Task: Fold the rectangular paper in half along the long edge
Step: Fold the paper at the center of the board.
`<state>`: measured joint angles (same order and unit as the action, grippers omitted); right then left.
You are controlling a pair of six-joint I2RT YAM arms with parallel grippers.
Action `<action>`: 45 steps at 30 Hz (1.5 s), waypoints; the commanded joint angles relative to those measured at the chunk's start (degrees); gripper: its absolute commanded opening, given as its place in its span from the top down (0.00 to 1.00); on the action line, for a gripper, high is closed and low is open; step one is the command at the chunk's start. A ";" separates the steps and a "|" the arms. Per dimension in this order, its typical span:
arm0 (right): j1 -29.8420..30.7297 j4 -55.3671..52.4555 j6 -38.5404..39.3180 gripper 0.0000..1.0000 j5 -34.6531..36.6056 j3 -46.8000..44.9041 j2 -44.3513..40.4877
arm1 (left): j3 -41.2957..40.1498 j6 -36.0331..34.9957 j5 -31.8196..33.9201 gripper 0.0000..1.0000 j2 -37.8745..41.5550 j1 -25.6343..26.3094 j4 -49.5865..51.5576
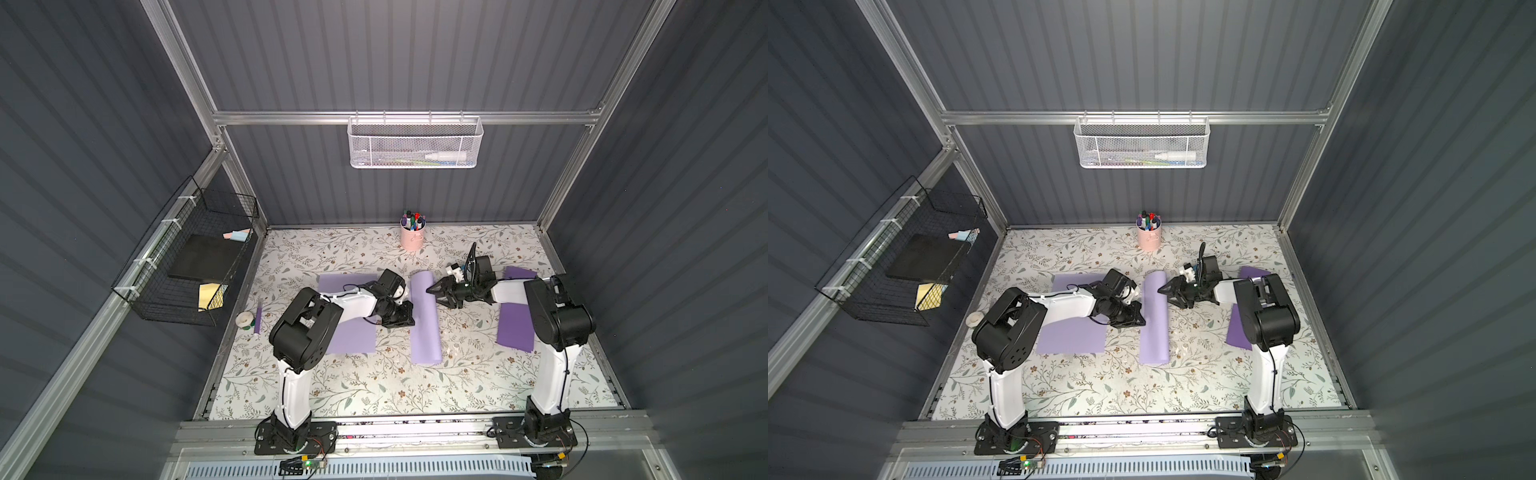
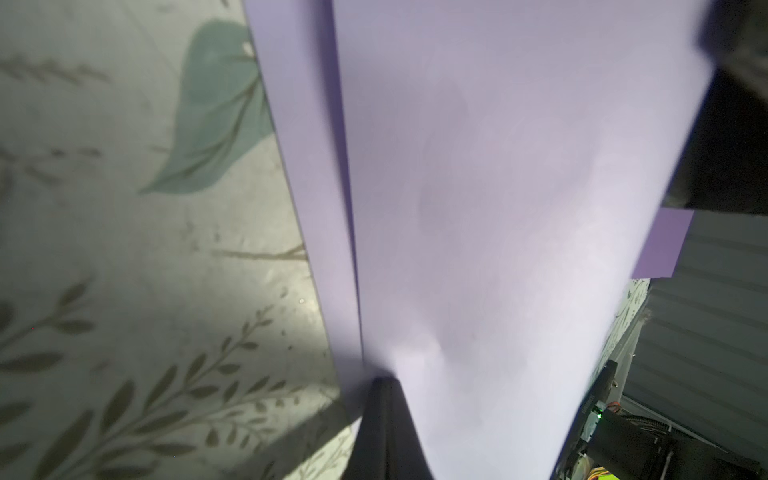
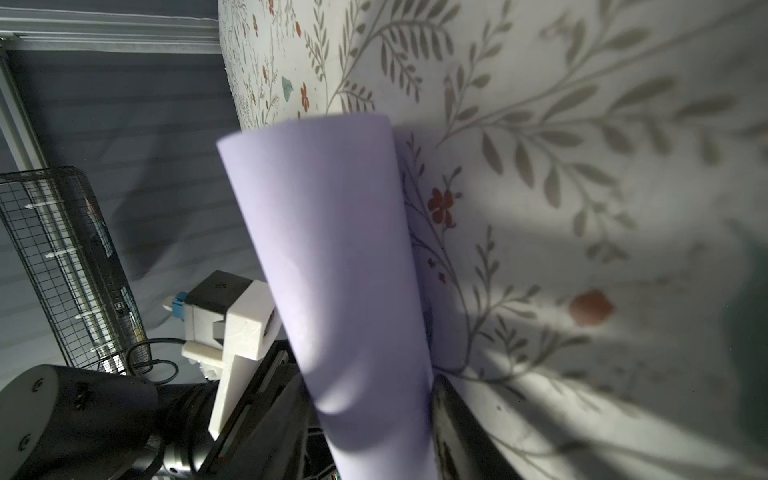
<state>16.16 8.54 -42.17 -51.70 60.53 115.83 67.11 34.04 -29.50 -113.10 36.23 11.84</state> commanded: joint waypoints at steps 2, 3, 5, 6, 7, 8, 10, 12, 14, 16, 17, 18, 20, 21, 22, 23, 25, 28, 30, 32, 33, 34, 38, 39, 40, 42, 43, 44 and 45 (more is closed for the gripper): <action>0.27 -1.12 1.36 0.51 -0.86 0.61 0.88 | -0.58 -1.25 2.12 0.99 -1.08 -0.12 4.42; 0.27 -1.45 1.71 0.51 -0.78 0.64 0.89 | -0.49 -1.34 2.12 0.99 -0.86 -0.13 4.42; 0.36 -1.60 2.00 0.52 -0.77 0.47 0.97 | -0.47 -1.47 2.10 0.99 -0.57 -0.10 4.42; 0.45 -1.55 2.01 0.52 -0.90 0.46 1.06 | -0.35 -1.52 2.23 0.99 -0.44 -0.10 4.51; 0.53 -1.48 2.05 0.53 -1.15 0.48 1.23 | -0.24 -1.51 2.24 0.99 -0.40 -0.10 4.58; 0.66 -1.49 2.09 0.54 -1.21 0.55 1.37 | -0.22 -1.60 2.25 0.99 -0.41 -0.12 4.68; 0.88 -1.50 2.18 0.55 -1.10 0.42 1.55 | 0.04 -1.76 2.28 0.98 -0.23 -0.14 4.95; 1.04 -1.50 2.27 0.56 -1.12 0.36 1.77 | 0.43 -1.95 2.53 0.97 0.34 -0.40 5.48; 1.13 -1.50 2.31 0.56 -1.04 0.21 1.85 | 0.36 -1.93 2.16 0.92 1.64 -1.12 5.27; 1.15 -1.66 2.61 0.57 -0.78 -0.07 1.79 | 0.01 -1.79 1.74 0.84 3.82 -2.14 4.87; 1.15 -1.72 2.64 0.57 -0.69 -0.11 1.77 | -0.08 -1.74 1.72 0.81 4.70 -2.74 4.86; 1.15 -1.85 2.79 0.57 -0.68 -0.06 1.68 | -0.20 -1.79 1.55 0.74 5.47 -3.45 4.95; 1.24 -2.07 2.97 0.57 -0.68 -0.08 1.68 | -0.44 -1.87 1.55 0.68 6.68 -4.59 5.25; 1.24 -2.35 3.14 0.57 -0.60 0.06 1.58 | -0.56 -1.87 1.77 0.68 6.91 -5.28 5.58; 1.28 -2.83 3.40 0.57 -0.43 0.22 1.59 | -0.73 -1.96 1.79 0.69 6.94 -5.83 6.01; 1.32 -3.12 3.66 0.57 -0.33 0.29 1.52 | -0.75 -2.13 1.80 0.71 6.76 -6.35 6.29; 1.41 -3.67 4.00 0.57 -0.33 0.54 1.51 | -1.17 -2.14 2.21 0.74 6.41 -7.20 6.45; 1.74 -5.06 5.07 0.57 -0.09 1.11 1.49 | -0.97 -1.95 2.58 0.80 5.39 -7.65 6.53; 2.14 -7.33 6.63 0.57 0.40 1.96 1.53 | -0.48 -1.96 2.10 0.82 4.41 -7.58 6.28; 2.54 -9.49 8.13 0.57 1.13 2.84 1.59 | -0.35 -1.62 1.20 0.83 3.71 -7.61 5.72; 2.80 -10.62 8.81 0.57 1.38 3.18 1.59 | -0.43 -1.44 1.01 0.83 3.51 -7.59 5.35; 2.98 -11.38 9.24 0.57 1.63 3.49 1.64 | -0.49 -1.39 0.93 0.84 3.38 -7.60 5.14; 3.35 -13.06 10.26 0.57 2.47 4.46 1.94 | -0.49 -1.18 0.43 0.84 2.81 -7.54 4.50; 3.37 -13.17 10.20 0.57 2.58 4.55 2.00 | -0.55 -1.18 0.38 0.85 2.59 -7.49 4.51; 3.35 -13.39 10.42 0.57 2.72 4.63 2.16 | -0.63 -1.17 0.33 0.85 2.54 -7.49 4.43; 3.43 -13.85 10.70 0.57 2.92 4.86 2.28 | -0.56 -1.10 0.22 0.85 2.02 -7.53 4.33; 3.44 -13.97 10.71 0.57 2.99 4.93 2.33 | -0.57 -1.08 0.13 0.85 1.77 -7.50 4.34; 3.44 -14.29 10.83 0.56 3.18 5.02 2.46 | -0.50 -1.09 0.12 0.85 1.46 -7.41 4.34; 3.52 -14.78 11.03 0.56 3.52 5.20 2.47 | -0.48 -1.00 0.06 0.86 1.24 -7.40 4.26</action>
<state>19.46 -3.75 -32.80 -49.39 64.42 116.75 67.00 33.01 -28.64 -110.24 28.47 16.34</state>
